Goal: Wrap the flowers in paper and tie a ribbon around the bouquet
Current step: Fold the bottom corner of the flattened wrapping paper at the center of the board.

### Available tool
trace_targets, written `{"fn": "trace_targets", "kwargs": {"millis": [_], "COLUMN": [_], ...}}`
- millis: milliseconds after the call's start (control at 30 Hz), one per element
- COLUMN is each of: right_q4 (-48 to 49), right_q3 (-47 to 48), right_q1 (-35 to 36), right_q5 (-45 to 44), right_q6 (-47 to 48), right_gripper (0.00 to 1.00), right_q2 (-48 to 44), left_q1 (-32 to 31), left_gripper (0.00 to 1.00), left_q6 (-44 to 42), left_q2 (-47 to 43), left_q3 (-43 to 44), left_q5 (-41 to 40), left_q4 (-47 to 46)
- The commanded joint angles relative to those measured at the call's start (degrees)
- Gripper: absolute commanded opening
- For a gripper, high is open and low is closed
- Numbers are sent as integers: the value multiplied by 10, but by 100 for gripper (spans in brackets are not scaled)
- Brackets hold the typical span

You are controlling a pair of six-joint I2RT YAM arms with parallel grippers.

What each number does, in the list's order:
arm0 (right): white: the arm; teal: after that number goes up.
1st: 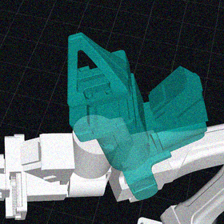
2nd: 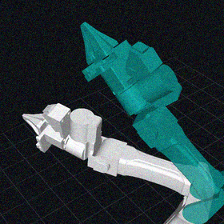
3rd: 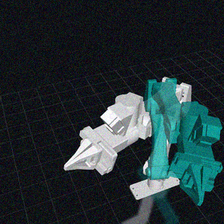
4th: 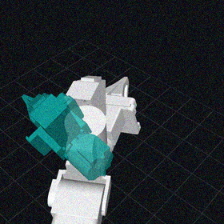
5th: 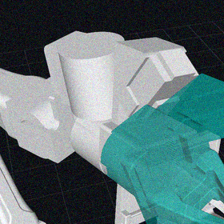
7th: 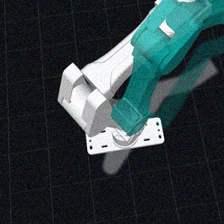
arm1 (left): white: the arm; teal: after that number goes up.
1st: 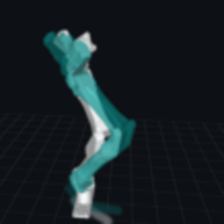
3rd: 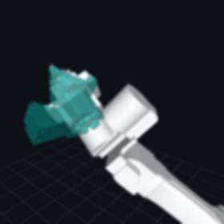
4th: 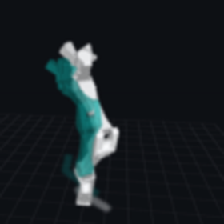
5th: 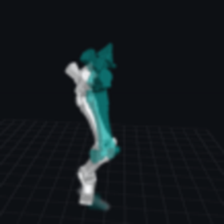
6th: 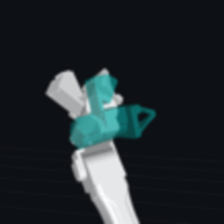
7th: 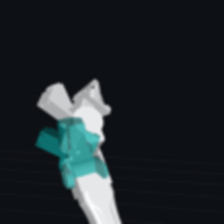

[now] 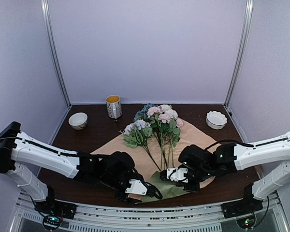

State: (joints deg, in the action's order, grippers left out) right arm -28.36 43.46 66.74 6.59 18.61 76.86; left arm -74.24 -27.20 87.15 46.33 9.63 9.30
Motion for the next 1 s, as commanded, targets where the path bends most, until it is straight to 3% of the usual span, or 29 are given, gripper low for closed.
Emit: {"fn": "trace_targets", "kwargs": {"millis": [0, 267, 733, 867, 967], "right_q4": [-38, -24, 71, 104, 110], "right_q3": [51, 36, -63, -63, -58], "right_q1": [-18, -61, -126, -133, -135], "right_q5": [23, 116, 188, 187, 190], "right_q6": [-132, -308, -389, -393, -391], "right_gripper": [0, 0, 0, 0, 0], "right_q2": [29, 81, 8, 14, 32], "left_q1": [13, 19, 19, 18, 8], "left_gripper": [65, 65, 66, 63, 58], "left_q6": [38, 96, 65, 62, 74], "left_q2": [6, 23, 79, 93, 88], "left_q3": [18, 38, 117, 142, 185], "left_q5": [-11, -14, 23, -18, -96], "left_q4": [12, 40, 127, 144, 185]}}
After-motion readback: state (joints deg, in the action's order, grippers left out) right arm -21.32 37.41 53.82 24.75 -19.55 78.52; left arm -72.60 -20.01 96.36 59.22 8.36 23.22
